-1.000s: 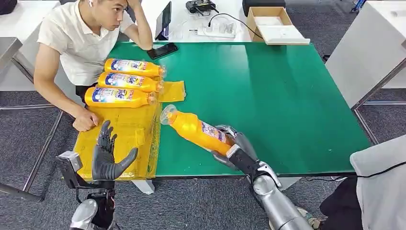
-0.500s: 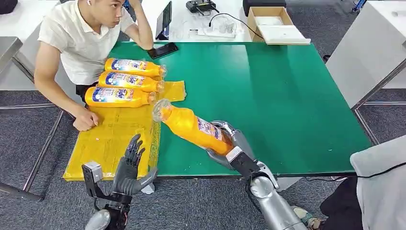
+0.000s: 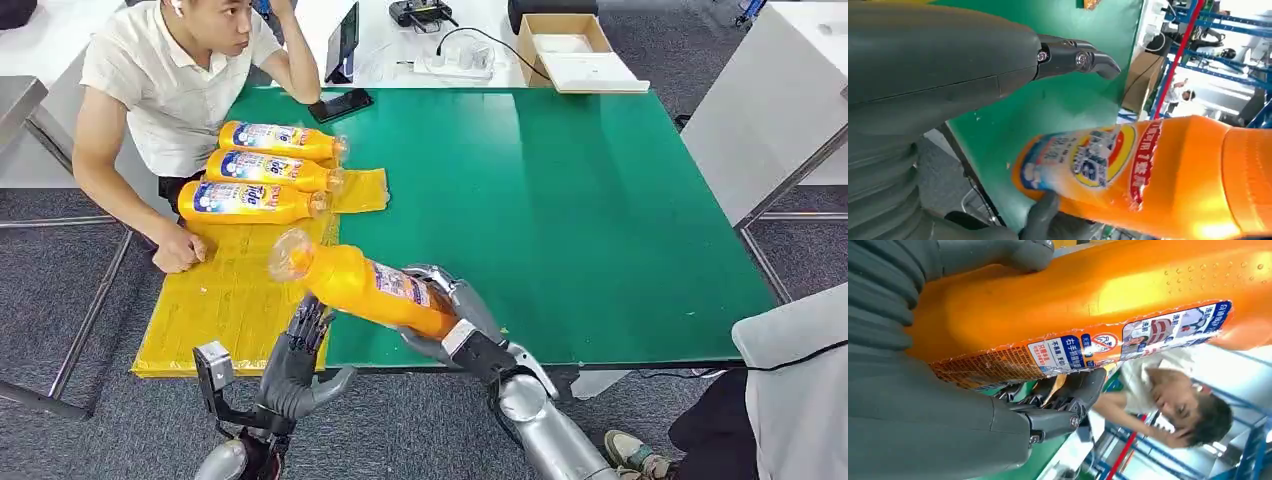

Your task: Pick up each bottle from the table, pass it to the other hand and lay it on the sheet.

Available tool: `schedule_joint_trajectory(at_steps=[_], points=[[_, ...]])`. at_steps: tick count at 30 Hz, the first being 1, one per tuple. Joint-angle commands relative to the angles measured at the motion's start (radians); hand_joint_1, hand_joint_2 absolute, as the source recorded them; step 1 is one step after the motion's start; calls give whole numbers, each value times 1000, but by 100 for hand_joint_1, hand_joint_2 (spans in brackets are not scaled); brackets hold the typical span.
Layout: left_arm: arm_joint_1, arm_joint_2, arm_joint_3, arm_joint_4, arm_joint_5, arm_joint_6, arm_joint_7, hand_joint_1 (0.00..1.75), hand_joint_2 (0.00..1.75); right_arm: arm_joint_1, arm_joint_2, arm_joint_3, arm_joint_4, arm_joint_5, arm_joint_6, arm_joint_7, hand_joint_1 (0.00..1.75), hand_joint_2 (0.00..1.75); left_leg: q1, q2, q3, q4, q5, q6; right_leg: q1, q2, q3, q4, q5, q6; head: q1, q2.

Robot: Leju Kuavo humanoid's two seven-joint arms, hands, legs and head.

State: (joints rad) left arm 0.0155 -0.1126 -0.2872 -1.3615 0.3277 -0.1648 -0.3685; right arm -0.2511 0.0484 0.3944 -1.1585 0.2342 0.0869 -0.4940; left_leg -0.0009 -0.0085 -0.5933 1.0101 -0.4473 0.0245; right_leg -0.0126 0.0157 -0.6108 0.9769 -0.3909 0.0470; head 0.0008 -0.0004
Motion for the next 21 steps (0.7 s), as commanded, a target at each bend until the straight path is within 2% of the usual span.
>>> schedule_joint_trajectory(at_steps=[1, 10, 21], points=[[-50, -39, -5, -2, 28, 41, -19, 0, 175, -37, 36, 136, 101, 4, 22, -6, 175, 175, 1, 1, 3, 0, -1, -2, 1, 0, 3, 0, -1, -2, 0, 0], [-39, -50, -33, -18, 89, 17, -17, 0, 175, -23, 43, 180, 135, -2, 26, -12, 175, 175, 1, 0, 5, -1, -1, -1, 1, -2, 5, -1, -2, -2, 0, 0], [-25, -12, -102, -40, 126, -101, -16, 0, 175, -43, 51, 172, 164, -27, 34, -17, 175, 175, 0, 1, 3, -1, -1, -1, 0, 0, 3, -1, -1, -1, 0, 0]])
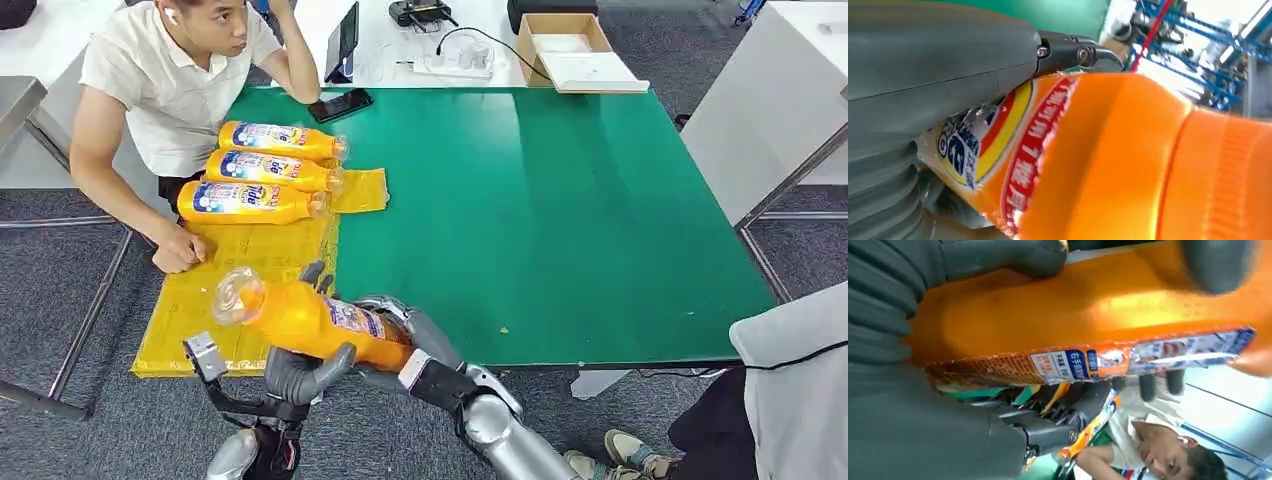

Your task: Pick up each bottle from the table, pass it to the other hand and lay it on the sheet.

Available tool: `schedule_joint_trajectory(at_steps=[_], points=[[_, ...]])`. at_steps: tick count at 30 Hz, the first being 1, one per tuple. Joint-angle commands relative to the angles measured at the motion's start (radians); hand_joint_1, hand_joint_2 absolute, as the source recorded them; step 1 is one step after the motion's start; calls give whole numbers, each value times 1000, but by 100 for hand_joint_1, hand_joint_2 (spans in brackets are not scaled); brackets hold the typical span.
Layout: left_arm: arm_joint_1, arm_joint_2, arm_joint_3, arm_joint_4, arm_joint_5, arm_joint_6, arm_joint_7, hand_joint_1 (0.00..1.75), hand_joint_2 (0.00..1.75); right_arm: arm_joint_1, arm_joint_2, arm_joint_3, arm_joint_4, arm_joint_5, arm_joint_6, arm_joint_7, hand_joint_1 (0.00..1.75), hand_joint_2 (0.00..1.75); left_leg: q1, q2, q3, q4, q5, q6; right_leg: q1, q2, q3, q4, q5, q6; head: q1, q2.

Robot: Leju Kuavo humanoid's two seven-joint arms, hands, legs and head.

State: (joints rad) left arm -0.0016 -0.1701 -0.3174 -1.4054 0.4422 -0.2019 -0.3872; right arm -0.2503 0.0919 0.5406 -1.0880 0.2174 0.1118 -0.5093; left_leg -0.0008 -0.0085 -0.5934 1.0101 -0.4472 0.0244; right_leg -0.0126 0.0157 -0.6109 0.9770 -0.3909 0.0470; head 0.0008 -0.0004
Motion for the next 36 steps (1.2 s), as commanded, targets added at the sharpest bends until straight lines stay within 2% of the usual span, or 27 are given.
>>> schedule_joint_trajectory(at_steps=[1, 2, 3, 15, 16, 17, 18, 22, 23, 24, 26, 27, 29, 34, 36], points=[[-9, 45, -71, 12, 13, -72, 0, 23, 175, -46, 10, 23, 97, -13, 10, -3, 175, 175, 0, 1, 2, -1, 0, -1, 0, 0, 2, -1, 0, -1, 0, 0], [-10, 43, -68, 18, 13, -75, 0, 154, 175, -45, 13, 23, 99, -15, 12, -4, 175, 175, 0, 2, 4, -1, -1, -2, 1, 0, 4, -1, -1, -2, 0, 0], [-10, 41, -67, 24, 13, -75, 0, 175, 175, -43, 14, 23, 97, -15, 12, -5, 175, 175, 0, 1, 3, -1, -1, -1, 0, 0, 3, -1, -1, -1, 0, 0], [-42, 31, -57, 130, 50, -74, 61, 175, 175, -36, 20, 19, 83, -22, 12, -7, 171, 175, 0, 0, 4, -1, -1, -1, 0, -1, 4, -1, -1, -1, 0, 0], [-42, 31, -57, 130, 50, -74, 61, 175, 175, -36, 20, 19, 83, -22, 12, -7, 148, 175, 0, 0, 6, -2, -1, -2, 0, -2, 5, -1, -1, -2, 0, 0], [-44, 31, -49, 135, 54, -69, 62, 175, 175, -32, 23, 13, 83, -35, 21, -6, 86, 175, 0, 1, 4, -1, -1, -1, 0, -1, 4, -1, -1, -2, 0, 0], [-44, 32, -47, 135, 55, -68, 62, 175, 175, -32, 22, 14, 83, -34, 21, -4, 52, 175, 0, 1, 3, -1, 0, -1, 0, -1, 3, -1, -1, -1, 0, 0], [-45, 34, -45, 134, 56, -67, 63, 175, 175, -30, 22, 15, 83, -34, 21, -4, 52, 175, 0, 1, 5, -2, -1, -2, 0, -1, 4, -1, -1, -2, 0, 0], [-43, 34, -41, 127, 58, -66, 63, 175, 175, -25, 21, 16, 74, -27, 11, -10, 0, 175, 0, 1, 4, -1, -1, -1, 0, 0, 3, -1, -1, -1, 0, 0], [-43, 36, -37, 123, 58, -64, 63, 175, 175, -19, 18, 18, 65, -24, 5, -10, 0, 0, 0, 1, 5, -1, -1, -2, 1, -1, 5, -1, -2, -2, 0, 0], [-39, 41, -20, 111, 46, -41, 58, 175, 175, 2, 12, 13, 31, -15, -17, -18, 0, 0, 0, 1, 6, -2, -1, -2, 1, -1, 5, -1, -2, -2, 0, 0], [-34, 51, -8, 99, -3, 11, 51, 175, 175, 29, 3, 6, -4, 1, -49, -25, 0, 0, 0, 1, 4, -1, -1, -1, 1, -1, 3, -1, -1, -1, 0, 0], [-18, 73, 16, 84, -133, 162, 72, 175, 175, 100, -22, -18, -86, 41, -112, -30, 0, 0, 1, 1, 10, -2, -3, -3, 1, -2, 9, -1, -4, -3, 0, 0], [-15, 77, 25, 87, -134, 160, 71, 175, 175, 117, -29, -24, -108, 43, -114, -31, 0, 0, 0, -1, 3, -1, -1, -1, 0, -2, 3, -1, -1, -1, 0, 0], [-3, 71, 40, 71, -233, 282, 55, 175, 175, 161, -32, -58, -153, 76, -182, -43, 0, 0, 1, 2, 6, -1, -3, -2, 1, -1, 5, 0, -3, -3, 0, 0]])
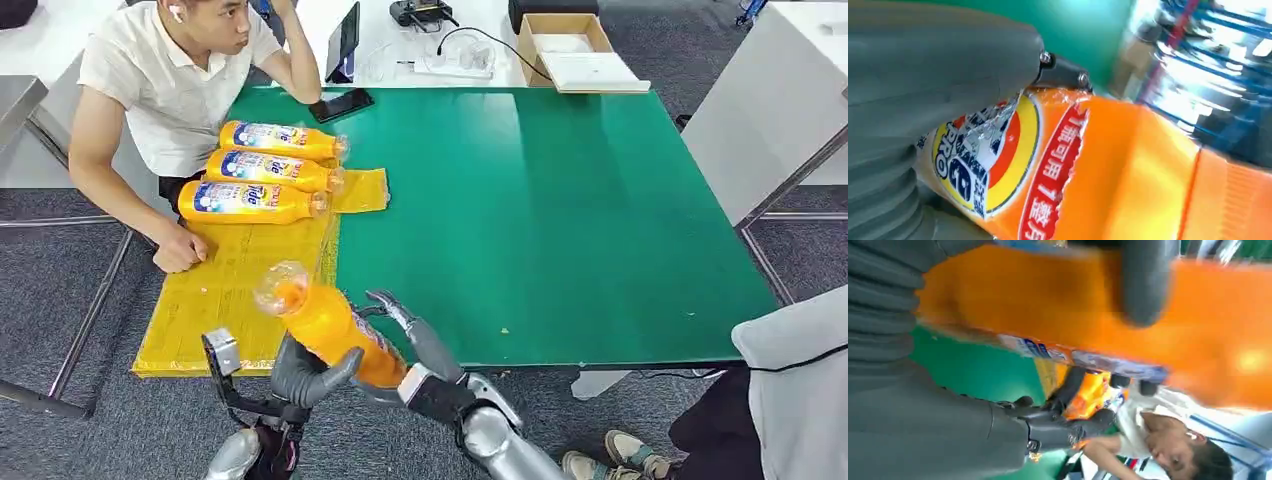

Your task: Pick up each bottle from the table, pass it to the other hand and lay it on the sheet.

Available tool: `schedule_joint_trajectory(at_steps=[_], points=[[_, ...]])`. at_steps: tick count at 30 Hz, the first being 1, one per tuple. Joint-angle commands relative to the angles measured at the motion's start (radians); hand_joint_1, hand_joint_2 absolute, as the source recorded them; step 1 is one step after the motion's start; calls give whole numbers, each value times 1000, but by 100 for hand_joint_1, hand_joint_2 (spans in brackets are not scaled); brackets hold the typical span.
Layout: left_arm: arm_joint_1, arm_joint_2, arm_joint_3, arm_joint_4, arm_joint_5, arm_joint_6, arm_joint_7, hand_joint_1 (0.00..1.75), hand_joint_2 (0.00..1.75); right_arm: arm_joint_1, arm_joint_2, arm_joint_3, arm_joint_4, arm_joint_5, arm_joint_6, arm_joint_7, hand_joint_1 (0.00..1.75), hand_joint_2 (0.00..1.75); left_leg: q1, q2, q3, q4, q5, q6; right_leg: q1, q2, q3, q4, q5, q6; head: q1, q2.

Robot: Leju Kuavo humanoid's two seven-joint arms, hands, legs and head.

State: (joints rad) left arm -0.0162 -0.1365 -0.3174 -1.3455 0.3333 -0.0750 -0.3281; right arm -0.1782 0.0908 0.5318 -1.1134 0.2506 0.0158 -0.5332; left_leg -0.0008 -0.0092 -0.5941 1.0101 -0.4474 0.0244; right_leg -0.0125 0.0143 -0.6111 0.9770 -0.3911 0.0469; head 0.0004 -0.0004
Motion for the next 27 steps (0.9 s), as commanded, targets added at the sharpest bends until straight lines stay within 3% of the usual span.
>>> schedule_joint_trajectory(at_steps=[1, 3, 5, 8, 13, 16, 20, 23, 27], points=[[25, 42, 50, -10, -136, 173, -7, 175, 175, 124, -38, -70, -167, 59, -118, -27, 0, 0, 0, 1, 4, -1, -1, -1, 0, -1, 3, 0, -2, -2, -1, 0], [60, 52, 71, -77, -267, 295, -53, 175, 175, 202, -54, -122, -258, 76, -156, -32, 0, 0, 0, -3, 2, -1, -1, -1, 0, -5, 1, 0, -2, -1, 0, 0], [83, 71, 84, -140, -590, 519, -82, 175, 175, 263, -57, -178, -334, 83, -198, -47, 0, 0, 1, -3, 2, -1, -1, -1, 1, -5, 2, 0, -3, -1, 0, 0], [82, 88, 124, -194, -802, 603, -48, 175, 175, 303, -49, -230, -402, 130, -281, -73, 0, 0, 1, -1, 5, 0, -3, -2, 1, -4, 4, 0, -4, -2, 1, 0], [49, 119, 157, -205, -870, 582, -4, 175, 175, 314, -24, -288, -445, 100, -314, -84, 0, 0, 0, -2, 1, 0, -2, -2, 1, -4, 1, 1, -3, -2, 0, 0], [-11, 151, 187, -101, -1215, 658, 121, 175, 175, 297, -5, -318, -411, 73, -288, -82, 0, 0, 0, 0, 1, 0, -1, -2, 1, -2, 0, 0, -2, -2, 0, 0], [-33, 155, 193, -60, -1212, 660, 114, 175, 175, 291, -1, -319, -394, 72, -288, -84, 0, 0, 1, -2, 2, -1, 1, -2, 1, -4, 1, -1, -1, -2, 0, 0], [-115, 189, 165, 86, -1433, 616, 226, 175, 175, 266, 5, -312, -354, 63, -261, -90, 0, 0, 1, -1, 3, -2, 1, -2, 1, -3, 2, -1, -1, -2, 0, 0], [-297, 157, 145, 408, -1384, 467, 236, 175, 175, 196, 31, -306, -258, 46, -225, -85, 0, 0, 0, -3, 2, -2, 2, -2, 0, -4, 2, -1, -1, -2, 0, 0]])
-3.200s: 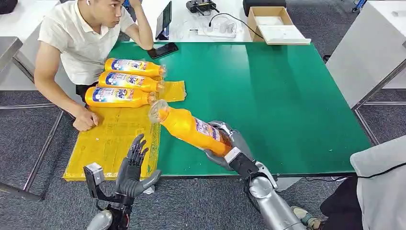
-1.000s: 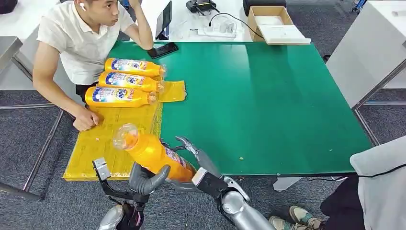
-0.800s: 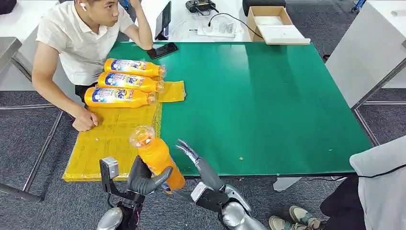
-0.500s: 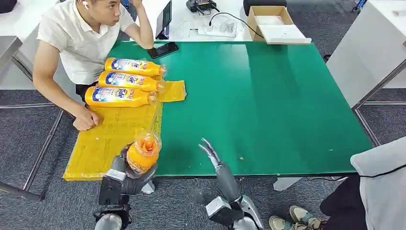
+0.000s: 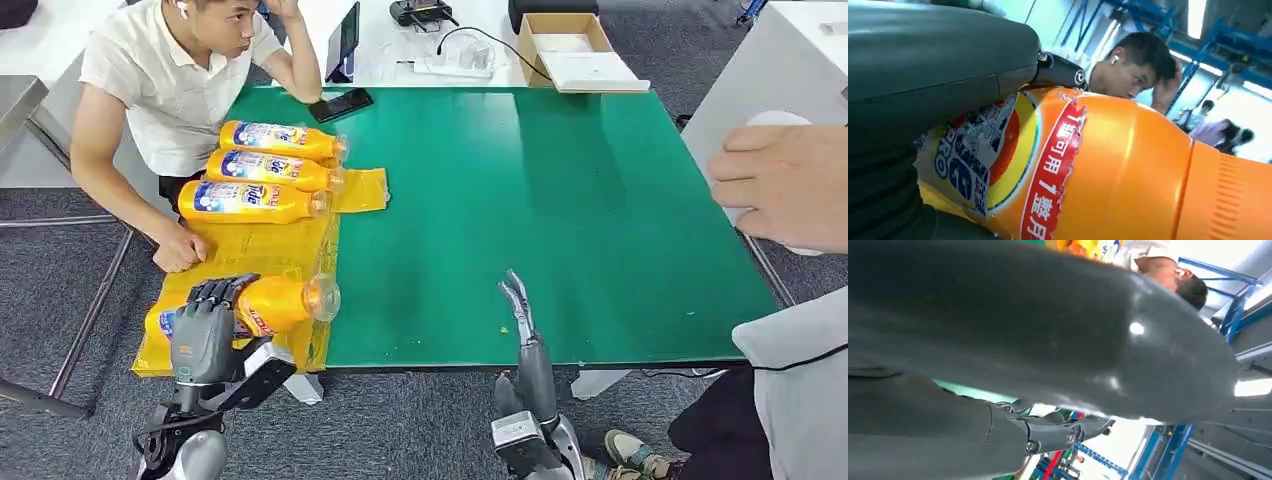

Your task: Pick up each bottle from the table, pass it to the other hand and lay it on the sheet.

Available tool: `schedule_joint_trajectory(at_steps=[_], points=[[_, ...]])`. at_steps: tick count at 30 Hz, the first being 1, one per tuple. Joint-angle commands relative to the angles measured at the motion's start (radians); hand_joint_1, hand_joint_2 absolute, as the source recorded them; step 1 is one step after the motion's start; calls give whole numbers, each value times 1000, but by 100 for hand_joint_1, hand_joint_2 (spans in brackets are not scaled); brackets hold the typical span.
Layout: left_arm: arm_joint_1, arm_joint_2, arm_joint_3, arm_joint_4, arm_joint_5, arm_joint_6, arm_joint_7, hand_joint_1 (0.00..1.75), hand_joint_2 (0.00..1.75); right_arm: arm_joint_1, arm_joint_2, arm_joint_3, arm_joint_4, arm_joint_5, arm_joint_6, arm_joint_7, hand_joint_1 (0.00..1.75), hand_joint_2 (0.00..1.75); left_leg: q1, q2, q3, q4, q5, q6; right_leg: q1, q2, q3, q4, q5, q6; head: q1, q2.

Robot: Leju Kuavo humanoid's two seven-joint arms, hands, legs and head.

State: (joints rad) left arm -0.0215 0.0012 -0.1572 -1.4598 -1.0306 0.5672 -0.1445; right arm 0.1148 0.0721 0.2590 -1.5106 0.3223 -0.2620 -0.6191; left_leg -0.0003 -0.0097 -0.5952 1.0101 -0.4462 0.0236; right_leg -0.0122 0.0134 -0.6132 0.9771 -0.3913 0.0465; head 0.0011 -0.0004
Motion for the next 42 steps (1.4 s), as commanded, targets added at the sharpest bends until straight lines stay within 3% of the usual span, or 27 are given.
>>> schedule_joint_trajectory(at_steps=[1, 7, 19, 20, 22, 26, 27, 31, 42], points=[[-325, 11, -21, 580, -18, -175, 54, 175, 175, -110, 54, -30, 159, -27, 59, 3, 0, 0, 0, -3, 5, -3, 2, -2, 0, -5, 6, -2, 0, -2, 0, 0], [-501, -6, -58, 898, -67, -175, 127, 175, 175, -162, 74, 10, 285, -31, 76, 8, 0, 0, 1, -2, 4, -2, 2, -1, 1, -4, 5, -2, 1, -1, 0, 0], [-506, -20, 34, 945, 149, -286, 35, 175, 175, -158, 80, 2, 321, -57, 60, 12, 0, 0, 1, 2, 11, -3, 2, -3, 1, -1, 10, -1, 1, -3, -1, 0], [-503, -20, 33, 940, 164, -292, 28, 23, 175, -157, 80, 0, 323, -60, 59, 12, 0, 0, 0, 1, 9, -2, 2, -2, 0, -1, 8, 0, 1, -2, -1, 0], [-496, -18, 16, 922, 193, -344, 13, 2, 175, -156, 80, -2, 326, -64, 60, 12, 0, 0, 0, -1, 10, -2, 2, -2, 0, -1, 10, 1, 0, -2, -1, 0], [-469, 14, -96, 822, 222, -464, -48, 0, 175, -157, 77, -1, 334, -69, 64, 8, 0, 0, 0, -2, 12, -3, 3, -4, 0, -1, 12, 0, 1, -2, -1, 0], [-467, 40, -169, 797, 160, -474, -52, 0, 175, -158, 76, -2, 336, -70, 65, 7, 0, 0, 0, -2, 12, -2, 3, -4, 0, -1, 12, 1, 1, -2, -1, 0], [-446, 69, -248, 715, 134, -501, -38, 0, 175, -155, 77, -7, 335, -72, 71, 5, 0, 0, 0, -5, 12, -2, 4, -3, -1, -4, 14, 1, 0, -2, 0, 0], [-443, 72, -263, 708, 133, -508, -38, 0, 175, -156, 78, -8, 339, -72, 73, 4, 0, 0, -1, -6, 12, -2, 4, -3, 0, -5, 14, 1, 0, -2, 0, 0]])
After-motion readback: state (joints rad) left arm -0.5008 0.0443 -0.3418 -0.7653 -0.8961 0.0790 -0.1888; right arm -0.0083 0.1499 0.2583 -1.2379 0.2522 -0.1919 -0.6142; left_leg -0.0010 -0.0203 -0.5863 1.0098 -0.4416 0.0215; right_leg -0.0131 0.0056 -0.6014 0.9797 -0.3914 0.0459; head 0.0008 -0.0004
